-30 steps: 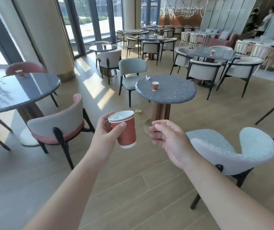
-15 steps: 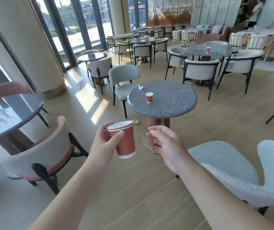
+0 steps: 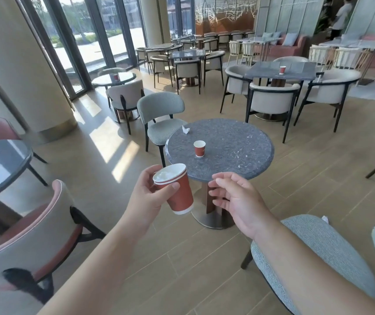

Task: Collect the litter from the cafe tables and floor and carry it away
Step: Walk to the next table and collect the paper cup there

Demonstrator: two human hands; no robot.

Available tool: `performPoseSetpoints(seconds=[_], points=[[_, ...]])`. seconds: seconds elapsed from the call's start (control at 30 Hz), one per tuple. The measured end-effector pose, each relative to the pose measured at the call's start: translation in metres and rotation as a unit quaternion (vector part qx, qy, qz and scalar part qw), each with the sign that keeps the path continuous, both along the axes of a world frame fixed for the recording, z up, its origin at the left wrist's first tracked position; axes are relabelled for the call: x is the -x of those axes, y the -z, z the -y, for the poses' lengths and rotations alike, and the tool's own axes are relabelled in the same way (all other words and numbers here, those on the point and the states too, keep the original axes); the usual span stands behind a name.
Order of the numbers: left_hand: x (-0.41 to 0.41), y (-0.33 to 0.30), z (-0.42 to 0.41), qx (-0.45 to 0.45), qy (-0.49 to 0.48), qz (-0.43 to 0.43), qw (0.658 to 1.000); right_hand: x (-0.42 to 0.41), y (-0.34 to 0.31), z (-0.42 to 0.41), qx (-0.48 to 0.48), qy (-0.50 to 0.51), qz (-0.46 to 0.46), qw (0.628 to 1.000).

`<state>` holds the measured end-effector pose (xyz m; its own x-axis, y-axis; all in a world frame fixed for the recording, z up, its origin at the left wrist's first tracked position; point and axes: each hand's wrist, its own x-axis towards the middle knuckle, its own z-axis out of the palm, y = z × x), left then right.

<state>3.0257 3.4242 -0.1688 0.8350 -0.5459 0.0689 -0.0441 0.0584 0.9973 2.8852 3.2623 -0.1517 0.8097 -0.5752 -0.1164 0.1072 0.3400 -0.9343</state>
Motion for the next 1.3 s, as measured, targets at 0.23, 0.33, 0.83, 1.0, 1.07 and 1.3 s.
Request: performPoseSetpoints(seconds=[0.23,0.33,0.83,1.0,1.07,1.3], points=[[-0.101,0.019,0.044,-0.003,0.019,-0.012,1.0,-0.092,0.015,0.032,0.009,0.023,-0.018,1.0],[-0.157,0.028,0.064,-0.009,0.037,-0.023,0.999,-0.142,0.018,0.047,0.013,0.048,-0.029,0.998],[-0.36,0.028,0.189,-0.043,0.16,0.043,0.985,-0.31,0.008,0.122,0.034,0.178,-0.059,0.982],[-0.383,0.05,0.237,-0.071,0.177,0.053,0.98,-0.334,0.03,0.165,0.021,0.199,-0.076,0.977],[-0.389,0.062,0.257,-0.083,0.173,0.06,0.98,-0.343,0.044,0.184,0.008,0.201,-0.079,0.976],[-0.409,0.114,0.328,-0.173,0.148,0.068,0.971,-0.382,0.089,0.266,-0.037,0.176,-0.083,0.98]])
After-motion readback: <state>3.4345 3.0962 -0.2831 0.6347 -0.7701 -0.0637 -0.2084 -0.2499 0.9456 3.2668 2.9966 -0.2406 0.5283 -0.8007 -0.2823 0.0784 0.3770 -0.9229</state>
